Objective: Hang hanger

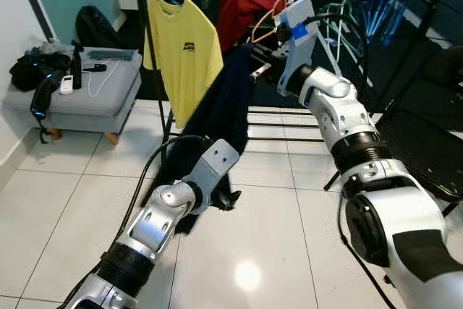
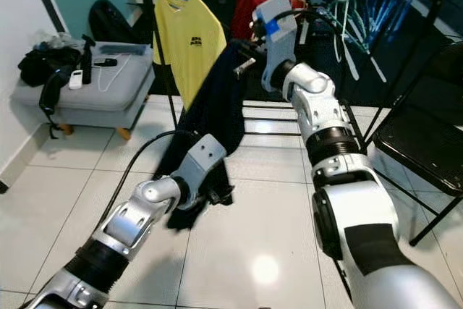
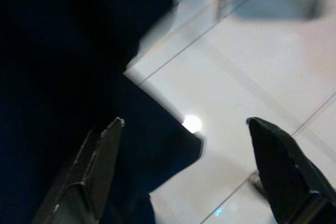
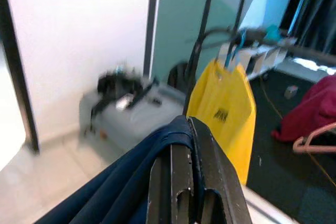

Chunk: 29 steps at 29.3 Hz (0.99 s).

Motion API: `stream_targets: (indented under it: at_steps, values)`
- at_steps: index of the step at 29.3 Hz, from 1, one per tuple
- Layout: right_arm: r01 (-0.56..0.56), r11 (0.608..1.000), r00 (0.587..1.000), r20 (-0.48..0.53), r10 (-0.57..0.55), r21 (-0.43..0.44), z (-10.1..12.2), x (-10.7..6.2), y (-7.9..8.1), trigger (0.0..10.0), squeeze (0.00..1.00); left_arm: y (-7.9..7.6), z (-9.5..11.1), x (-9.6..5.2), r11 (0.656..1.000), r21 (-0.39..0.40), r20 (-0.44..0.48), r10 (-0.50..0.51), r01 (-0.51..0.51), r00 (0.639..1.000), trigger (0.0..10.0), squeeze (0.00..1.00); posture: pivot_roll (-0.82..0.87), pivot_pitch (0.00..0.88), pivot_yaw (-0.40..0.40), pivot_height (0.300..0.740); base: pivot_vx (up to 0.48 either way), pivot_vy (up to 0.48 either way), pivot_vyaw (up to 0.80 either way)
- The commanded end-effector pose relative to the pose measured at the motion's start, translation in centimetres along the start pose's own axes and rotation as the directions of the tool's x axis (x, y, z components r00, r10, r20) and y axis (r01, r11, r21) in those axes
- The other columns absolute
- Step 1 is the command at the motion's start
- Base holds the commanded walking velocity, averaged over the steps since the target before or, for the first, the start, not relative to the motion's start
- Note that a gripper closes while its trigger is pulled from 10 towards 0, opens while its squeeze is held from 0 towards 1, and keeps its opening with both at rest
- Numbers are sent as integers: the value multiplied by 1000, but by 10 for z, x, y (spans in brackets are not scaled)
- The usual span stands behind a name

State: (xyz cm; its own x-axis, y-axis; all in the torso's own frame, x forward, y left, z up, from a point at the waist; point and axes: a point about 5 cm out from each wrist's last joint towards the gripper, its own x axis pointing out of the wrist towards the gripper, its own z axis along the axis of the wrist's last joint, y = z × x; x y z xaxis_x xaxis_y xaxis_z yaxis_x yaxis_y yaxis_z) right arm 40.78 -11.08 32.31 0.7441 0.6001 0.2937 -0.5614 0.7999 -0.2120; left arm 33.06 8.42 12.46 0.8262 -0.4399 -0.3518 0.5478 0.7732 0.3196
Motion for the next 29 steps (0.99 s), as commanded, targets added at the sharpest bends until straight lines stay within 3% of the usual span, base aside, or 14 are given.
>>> stream_targets:
  at_steps: [1, 2, 3, 5, 6, 7, 11, 12, 13, 14, 17, 21, 23, 29]
  values:
    - [32, 999, 991, 129, -33, 15, 32, 4, -6, 0, 0, 5, -12, 2, 998, 5, -50, 57, -57, 997, 10000, 737, -58, 129, -46, 740, 0, 0, 0]
    - [32, 999, 986, 161, -37, 32, 41, 5, -5, 0, 0, 9, -18, 3, 995, 14, -68, 96, -95, 993, 10000, 737, -58, 129, -46, 740, 0, 0, 0]
    - [16, 999, 980, 196, -26, 52, 51, 6, -4, 0, 0, 16, -24, 3, 988, 35, -77, 151, -149, 986, 10000, 325, -59, 129, -51, 740, 0, 0, 0]
    - [3, 998, 977, 215, -17, 62, 57, 6, -3, 0, 0, 19, -28, 4, 982, 48, -81, 185, -182, 979, 10000, 325, -59, 129, -51, 740, 0, 0, 0]
    - [-21, 997, 971, 238, 4, 68, 63, 6, 0, 0, 0, 27, -33, 3, 963, 89, -79, 261, -254, 962, 10000, 118, -59, 130, -52, 740, 0, 0, 0]
    - [-21, 997, 971, 238, 4, 68, 63, 6, 0, 0, 0, 27, -33, 3, 963, 89, -79, 261, -254, 962, 10000, 118, -59, 130, -52, 740, 0, 0, 0]
    - [-67, 996, 962, 267, 48, 60, 72, 5, 8, 0, 0, 43, -32, -1, 906, 165, -48, 402, -389, 915, 10000, 114, -59, 130, -52, 740, 0, 0, 0]
    - [-83, 995, 960, 274, 65, 52, 73, 5, 10, 0, 0, 48, -26, -3, 891, 150, -12, 435, -429, 900, 10000, 0, -71, 131, -49, 740, 0, 0, 0]
    - [-88, 995, 959, 276, 72, 47, 74, 4, 11, 0, 0, 51, -20, -6, 885, 125, 18, 451, -449, 893, 10000, 0, -71, 132, -48, 740, 0, 0, 0]
    - [-88, 995, 959, 276, 72, 47, 74, 4, 11, 0, 0, 51, -20, -6, 885, 125, 18, 451, -449, 893, 10000, 0, -71, 132, -48, 740, 0, 0, 0]
    - [-98, 994, 961, 262, 83, 42, 72, 1, 10, 0, 0, 53, -10, -12, 901, 0, 72, 432, -433, 899, 10000, 0, -67, 133, -55, 740, 0, 0, 0]
    - [-110, 993, 963, 253, 97, 41, 70, -1, 11, 0, 0, 49, -11, -11, 912, -54, 79, 410, -406, 909, 10000, 0, -67, 131, -56, 740, 0, 0, 0]
    - [-132, 991, 963, 242, 118, 39, 69, -3, 14, 0, 0, 38, -8, -7, 934, -136, 122, 346, -329, 930, 10000, 0, -73, 130, -55, 740, 0, 0, 0]
    - [-152, 988, 965, 222, 141, 32, 67, -5, 18, 0, 0, 21, 1, -3, 958, -197, 205, 247, -207, 947, 10000, 0, -78, 126, -58, 740, 0, 0, 0]
